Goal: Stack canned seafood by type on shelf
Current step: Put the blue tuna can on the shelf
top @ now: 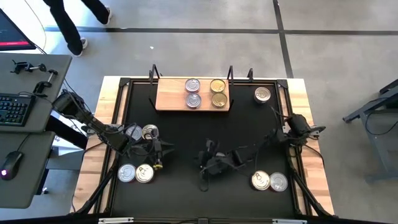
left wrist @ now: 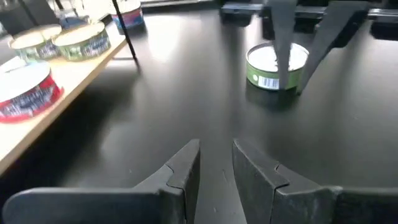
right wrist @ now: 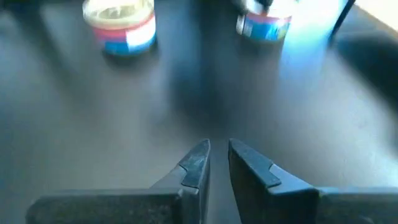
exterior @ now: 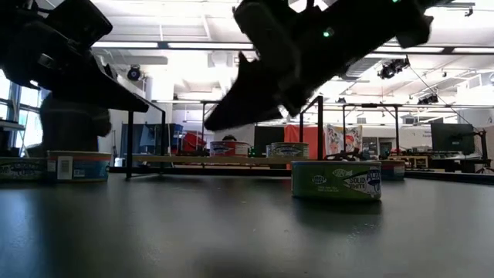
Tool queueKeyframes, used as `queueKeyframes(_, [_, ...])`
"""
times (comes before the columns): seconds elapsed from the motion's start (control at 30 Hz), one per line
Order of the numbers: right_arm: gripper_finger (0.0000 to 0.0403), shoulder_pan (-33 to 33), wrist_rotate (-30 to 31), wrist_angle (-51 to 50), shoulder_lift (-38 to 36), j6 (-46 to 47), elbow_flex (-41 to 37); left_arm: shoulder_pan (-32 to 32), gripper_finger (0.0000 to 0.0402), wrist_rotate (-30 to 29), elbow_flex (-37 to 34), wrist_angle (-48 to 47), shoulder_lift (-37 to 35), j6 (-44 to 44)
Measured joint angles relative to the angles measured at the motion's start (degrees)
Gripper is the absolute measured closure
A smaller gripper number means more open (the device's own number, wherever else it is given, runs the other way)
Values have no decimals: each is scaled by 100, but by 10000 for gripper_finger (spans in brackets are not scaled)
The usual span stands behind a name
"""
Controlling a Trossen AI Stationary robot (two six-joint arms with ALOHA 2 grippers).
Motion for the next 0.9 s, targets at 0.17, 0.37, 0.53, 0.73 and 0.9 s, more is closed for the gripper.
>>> queueKeyframes(0.17, [355,-285,9,708,-1,-359,-44,-27,317,27,309,-566,-174,742])
queueKeyframes(0.37, [355,-511,-520,816,18,-749,-36,-32,317,40,1330,-3595,-503,180])
queueKeyframes(0.53, [355,-513,-522,802,44,-759,-36,-129,317,183,2254,-6007,-627,-887])
queueKeyframes(0.73, [355,-526,-524,888,44,-1165,-30,-572,317,1100,2887,-7575,-632,-1751])
queueKeyframes(0.9, [355,-536,-523,884,44,-1172,-30,-1035,317,1382,2898,-8195,-629,-2959])
